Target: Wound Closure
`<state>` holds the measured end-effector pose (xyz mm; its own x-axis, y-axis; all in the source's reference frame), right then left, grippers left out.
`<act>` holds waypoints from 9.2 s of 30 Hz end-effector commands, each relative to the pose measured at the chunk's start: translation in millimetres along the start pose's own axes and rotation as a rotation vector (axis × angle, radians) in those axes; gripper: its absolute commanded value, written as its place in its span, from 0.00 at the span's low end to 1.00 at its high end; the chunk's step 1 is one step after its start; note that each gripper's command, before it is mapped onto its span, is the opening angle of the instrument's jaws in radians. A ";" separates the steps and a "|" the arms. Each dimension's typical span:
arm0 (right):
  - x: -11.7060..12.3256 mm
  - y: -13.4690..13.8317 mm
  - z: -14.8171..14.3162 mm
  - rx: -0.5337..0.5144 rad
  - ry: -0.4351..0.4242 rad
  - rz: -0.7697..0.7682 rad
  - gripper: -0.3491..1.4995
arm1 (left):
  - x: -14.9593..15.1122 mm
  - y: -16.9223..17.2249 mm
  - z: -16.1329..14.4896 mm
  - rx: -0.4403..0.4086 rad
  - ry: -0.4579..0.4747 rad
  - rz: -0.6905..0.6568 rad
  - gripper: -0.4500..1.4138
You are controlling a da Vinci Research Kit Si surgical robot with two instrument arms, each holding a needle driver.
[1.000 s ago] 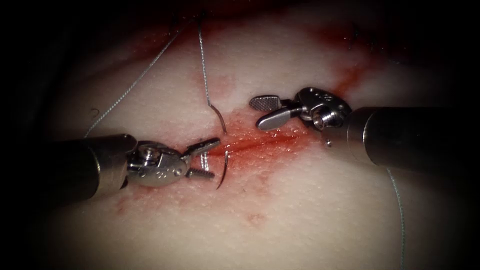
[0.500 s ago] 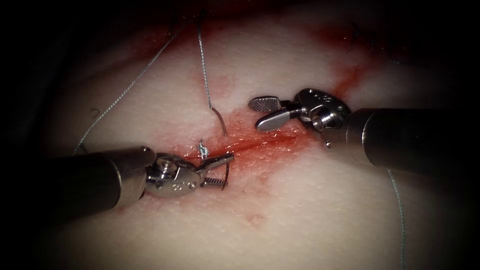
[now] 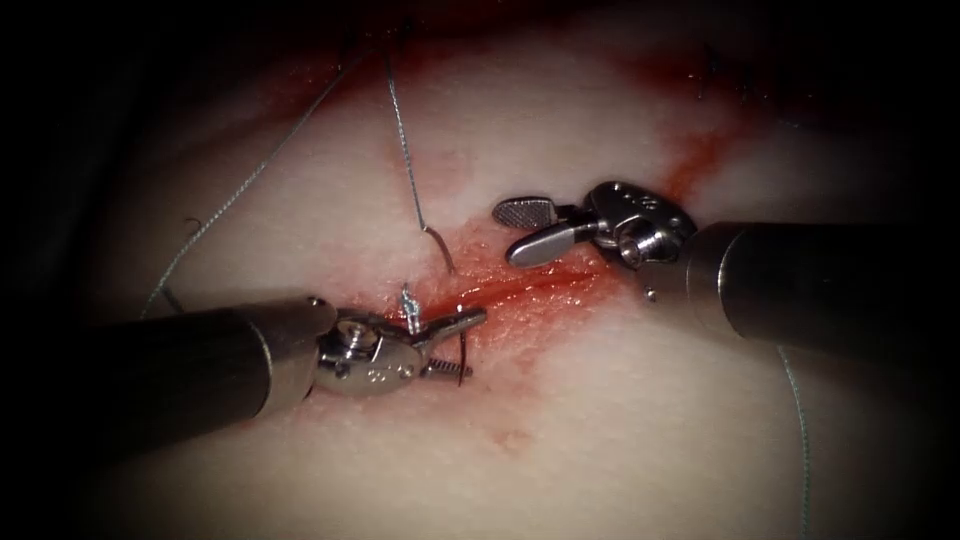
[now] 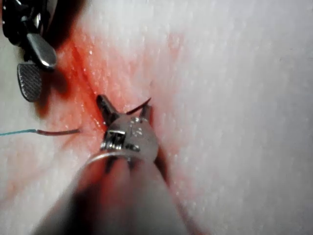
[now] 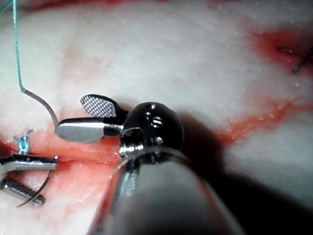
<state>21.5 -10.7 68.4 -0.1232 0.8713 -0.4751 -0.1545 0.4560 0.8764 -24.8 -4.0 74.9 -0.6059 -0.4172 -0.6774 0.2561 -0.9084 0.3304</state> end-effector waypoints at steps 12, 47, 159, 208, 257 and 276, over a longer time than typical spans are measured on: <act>-0.6 0.4 0.8 0.003 0.000 0.000 0.71 | -1.4 0.2 -0.1 0.024 0.035 -0.189 0.00; -0.2 -0.1 -0.3 0.036 -0.044 -0.338 0.72 | 10.2 -2.4 -6.7 -0.315 0.572 -0.976 0.00; 1.1 -5.9 4.8 -0.012 -0.129 0.488 0.00 | 9.5 -6.0 -4.3 0.172 0.157 -0.296 0.00; 1.3 -4.1 3.5 0.103 0.161 -0.305 0.00 | -0.8 -5.5 -1.5 -0.312 -0.270 -0.692 0.00; -1.1 0.6 8.3 -0.091 0.129 -0.982 0.00 | -4.5 -2.0 2.3 -0.556 -0.386 -0.770 0.53; -4.1 -0.3 9.1 -0.088 0.145 -1.056 0.00 | -4.8 -1.9 1.3 -0.545 -0.373 -0.804 0.55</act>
<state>30.1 -12.6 70.2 0.0019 0.0096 -1.0000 -0.3243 0.9459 0.0085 -22.8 0.0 77.7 -0.9191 0.2683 -0.2886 -0.0787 -0.8426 -0.5327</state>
